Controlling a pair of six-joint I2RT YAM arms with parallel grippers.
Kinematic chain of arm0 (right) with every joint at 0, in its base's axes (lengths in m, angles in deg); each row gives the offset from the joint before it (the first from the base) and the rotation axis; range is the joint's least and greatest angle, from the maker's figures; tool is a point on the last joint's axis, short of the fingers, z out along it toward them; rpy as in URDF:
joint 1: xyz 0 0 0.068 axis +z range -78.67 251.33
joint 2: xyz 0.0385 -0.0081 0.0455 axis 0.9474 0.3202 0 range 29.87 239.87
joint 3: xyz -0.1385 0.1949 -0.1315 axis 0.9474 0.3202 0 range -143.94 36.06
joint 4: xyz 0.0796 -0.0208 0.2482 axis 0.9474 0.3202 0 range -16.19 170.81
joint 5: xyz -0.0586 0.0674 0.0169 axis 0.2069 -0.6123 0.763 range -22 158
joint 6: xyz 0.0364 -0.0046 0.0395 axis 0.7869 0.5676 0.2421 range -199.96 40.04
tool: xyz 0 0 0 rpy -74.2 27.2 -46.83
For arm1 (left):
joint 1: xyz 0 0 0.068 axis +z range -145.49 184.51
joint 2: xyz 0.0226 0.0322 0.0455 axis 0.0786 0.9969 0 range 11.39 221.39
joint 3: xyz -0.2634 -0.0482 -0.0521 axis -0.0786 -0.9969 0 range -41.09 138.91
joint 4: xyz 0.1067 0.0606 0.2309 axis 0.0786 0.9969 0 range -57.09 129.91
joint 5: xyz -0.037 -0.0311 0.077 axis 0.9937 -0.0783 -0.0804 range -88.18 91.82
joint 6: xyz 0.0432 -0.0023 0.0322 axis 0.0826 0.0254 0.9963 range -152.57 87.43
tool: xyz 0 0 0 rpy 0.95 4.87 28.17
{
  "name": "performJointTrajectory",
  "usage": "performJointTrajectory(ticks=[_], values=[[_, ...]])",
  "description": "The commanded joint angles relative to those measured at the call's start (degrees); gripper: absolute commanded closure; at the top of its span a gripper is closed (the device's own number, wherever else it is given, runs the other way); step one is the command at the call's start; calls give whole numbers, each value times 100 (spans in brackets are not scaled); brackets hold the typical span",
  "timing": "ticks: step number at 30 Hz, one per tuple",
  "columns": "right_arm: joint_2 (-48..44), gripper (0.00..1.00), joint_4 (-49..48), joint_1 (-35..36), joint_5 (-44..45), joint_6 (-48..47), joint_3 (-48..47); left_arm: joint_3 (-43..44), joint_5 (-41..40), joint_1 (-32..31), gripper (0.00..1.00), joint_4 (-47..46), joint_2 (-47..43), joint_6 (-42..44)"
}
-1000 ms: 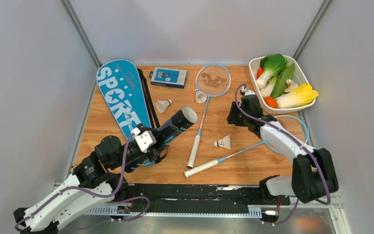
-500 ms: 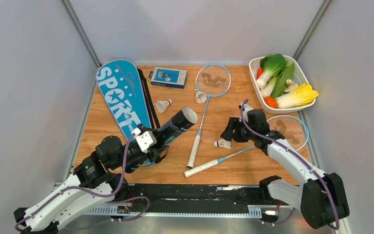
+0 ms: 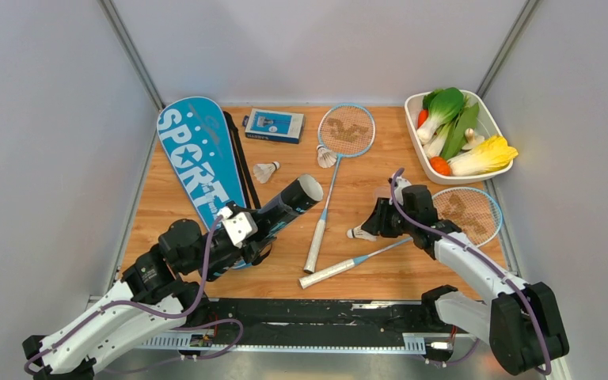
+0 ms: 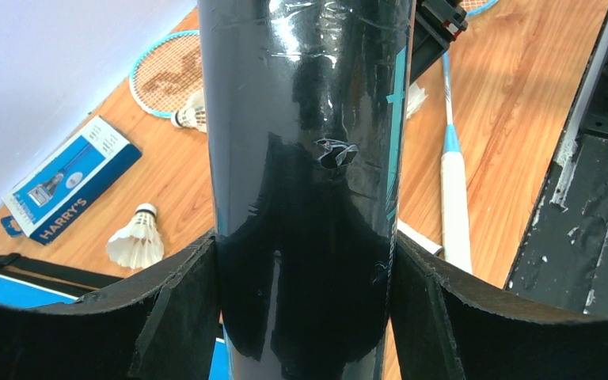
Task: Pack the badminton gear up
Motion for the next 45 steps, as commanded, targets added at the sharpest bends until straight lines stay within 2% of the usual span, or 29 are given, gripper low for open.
performJointTrajectory(ticks=[1, 5, 6, 12, 16, 21, 25, 36, 41, 45], values=[[-78, 69, -492, -25, -42, 181, 40, 38, 90, 21, 47, -413, 4, -47], [-268, 96, -578, -26, 4, 189, 14, 24, 67, 15, 46, -421, -12, -57], [-329, 100, -584, -20, 1, 189, -16, 20, 55, 13, 46, -427, -6, -53], [-560, 100, -506, -24, -305, 119, -716, 2, 53, 16, 46, -445, 82, -20], [-666, 100, -358, -17, -699, -107, -1564, 11, 15, 17, 46, -420, 196, -22], [-936, 100, -117, -15, -749, -317, -2669, -1, 1, 25, 46, -428, 273, -14], [-1158, 100, -92, -15, -1505, -564, -3437, -14, 9, 23, 46, -451, 360, -20], [-1484, 100, -87, -12, -3689, -449, -3356, 91, 477, 23, 45, -423, 519, 338], [-1559, 100, -128, -10, -3976, -334, -3171, 140, 883, 18, 45, -482, 564, 521], [-1483, 100, -427, 55, -4338, -15, -2980, 141, 902, 25, 45, -540, 541, 569]])
